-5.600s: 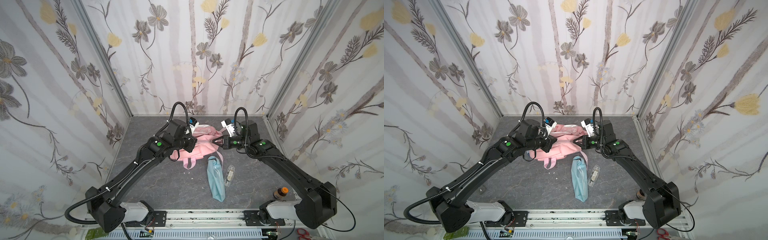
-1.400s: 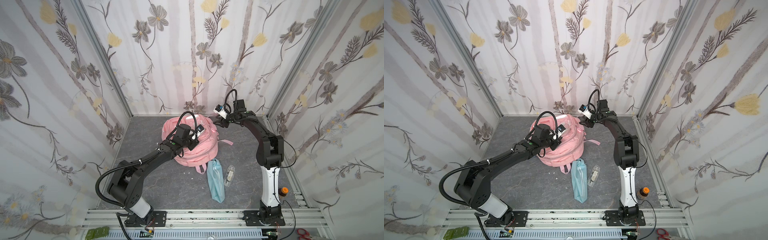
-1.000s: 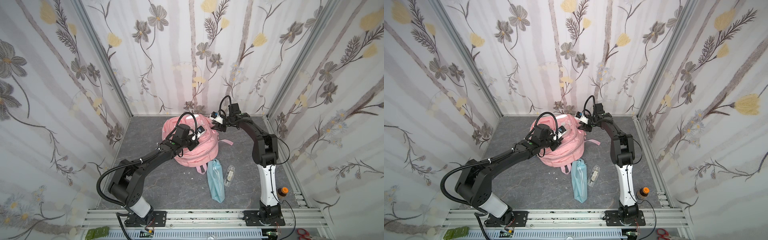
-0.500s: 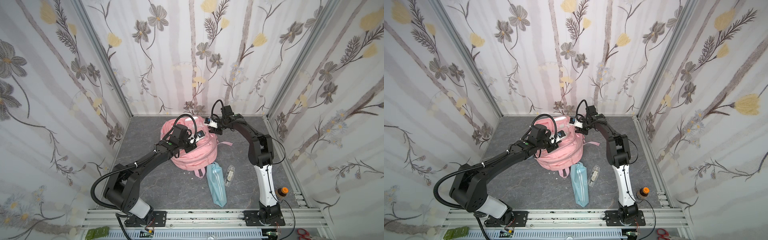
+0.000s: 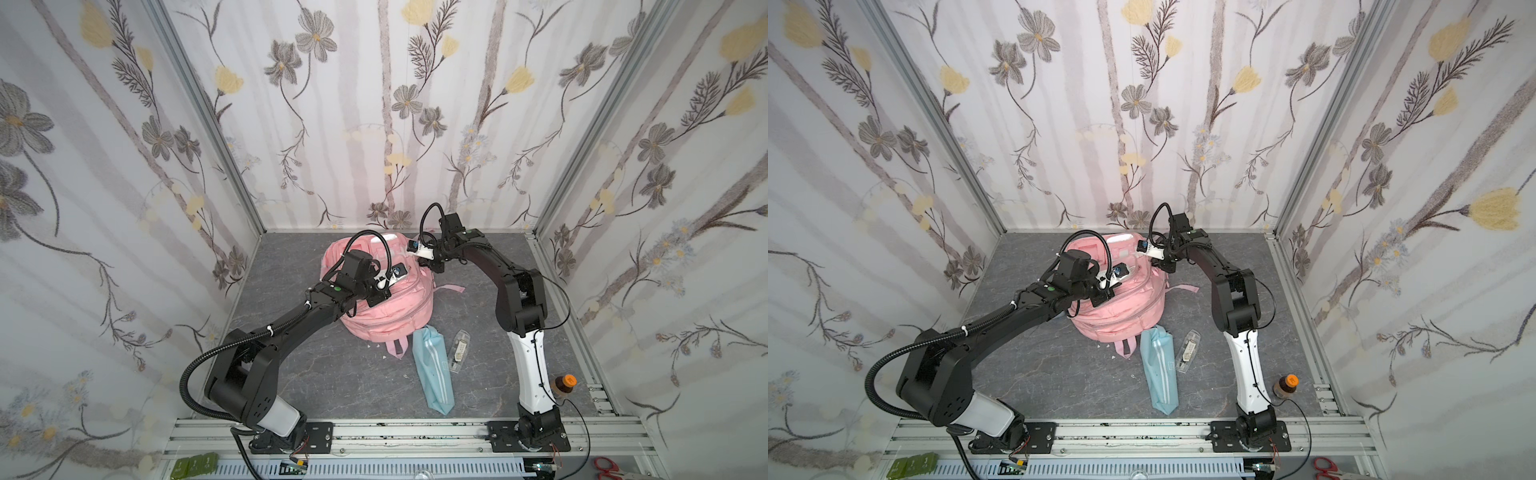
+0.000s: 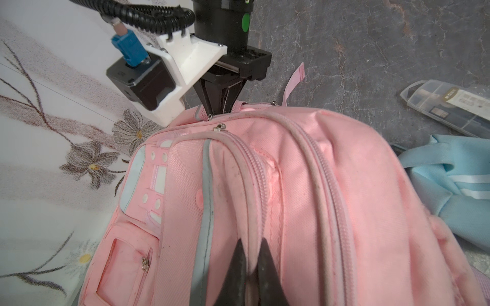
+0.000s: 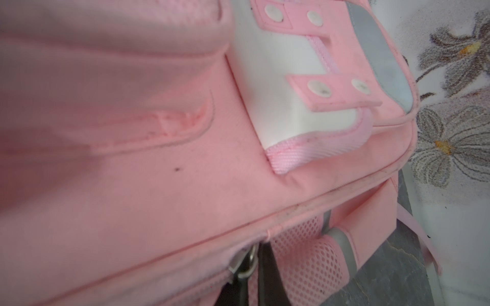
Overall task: Pack books, pencil case, and school supplies into a backpack
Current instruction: Unzip the student bag at the top-center of the table.
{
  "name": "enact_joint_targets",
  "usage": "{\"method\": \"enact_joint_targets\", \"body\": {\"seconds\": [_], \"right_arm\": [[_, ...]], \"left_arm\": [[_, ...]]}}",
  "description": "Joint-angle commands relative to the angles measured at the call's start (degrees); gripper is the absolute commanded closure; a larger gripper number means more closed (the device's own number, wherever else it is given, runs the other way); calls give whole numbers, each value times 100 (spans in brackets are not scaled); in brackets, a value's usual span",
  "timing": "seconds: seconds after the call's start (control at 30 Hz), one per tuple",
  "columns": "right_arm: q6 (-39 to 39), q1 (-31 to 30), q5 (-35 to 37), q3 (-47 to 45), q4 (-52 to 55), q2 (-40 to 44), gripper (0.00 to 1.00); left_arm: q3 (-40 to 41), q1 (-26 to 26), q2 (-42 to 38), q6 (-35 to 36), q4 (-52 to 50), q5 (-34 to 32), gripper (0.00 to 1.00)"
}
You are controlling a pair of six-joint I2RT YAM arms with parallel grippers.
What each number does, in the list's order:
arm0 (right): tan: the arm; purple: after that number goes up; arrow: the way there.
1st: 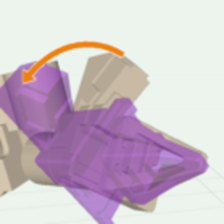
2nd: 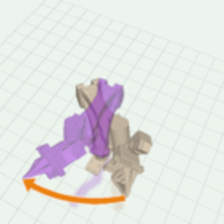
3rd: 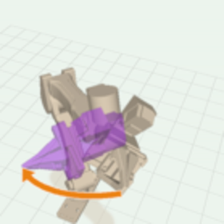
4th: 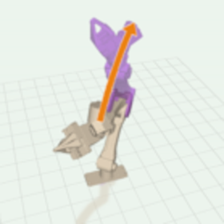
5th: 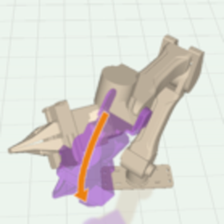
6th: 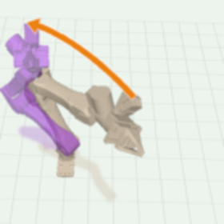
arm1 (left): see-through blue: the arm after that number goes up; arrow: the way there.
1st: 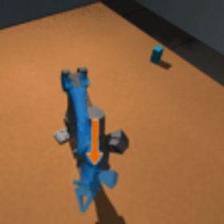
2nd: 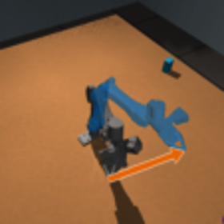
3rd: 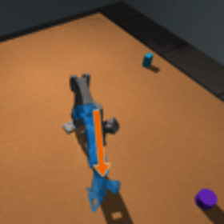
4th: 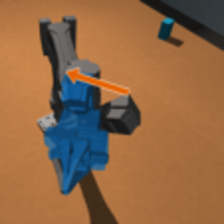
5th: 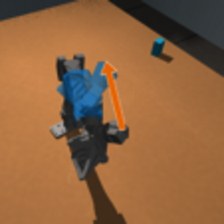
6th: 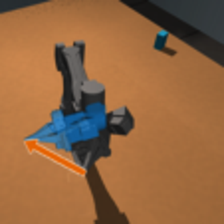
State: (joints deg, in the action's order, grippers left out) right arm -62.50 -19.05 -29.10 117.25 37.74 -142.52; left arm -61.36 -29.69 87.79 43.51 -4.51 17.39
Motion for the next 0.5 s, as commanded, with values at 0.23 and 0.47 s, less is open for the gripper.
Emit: {"method": "enact_joint_targets", "body": {"seconds": [0.23,0.47], "right_arm": [[985,-58,798,-1167,-1700,743,100],[1181,-406,2086,-2495,-3772,1510,100]], "left_arm": [[-115,73,195,-486,836,-223,100],[-612,60,298,-1755,582,-772,100]]}}
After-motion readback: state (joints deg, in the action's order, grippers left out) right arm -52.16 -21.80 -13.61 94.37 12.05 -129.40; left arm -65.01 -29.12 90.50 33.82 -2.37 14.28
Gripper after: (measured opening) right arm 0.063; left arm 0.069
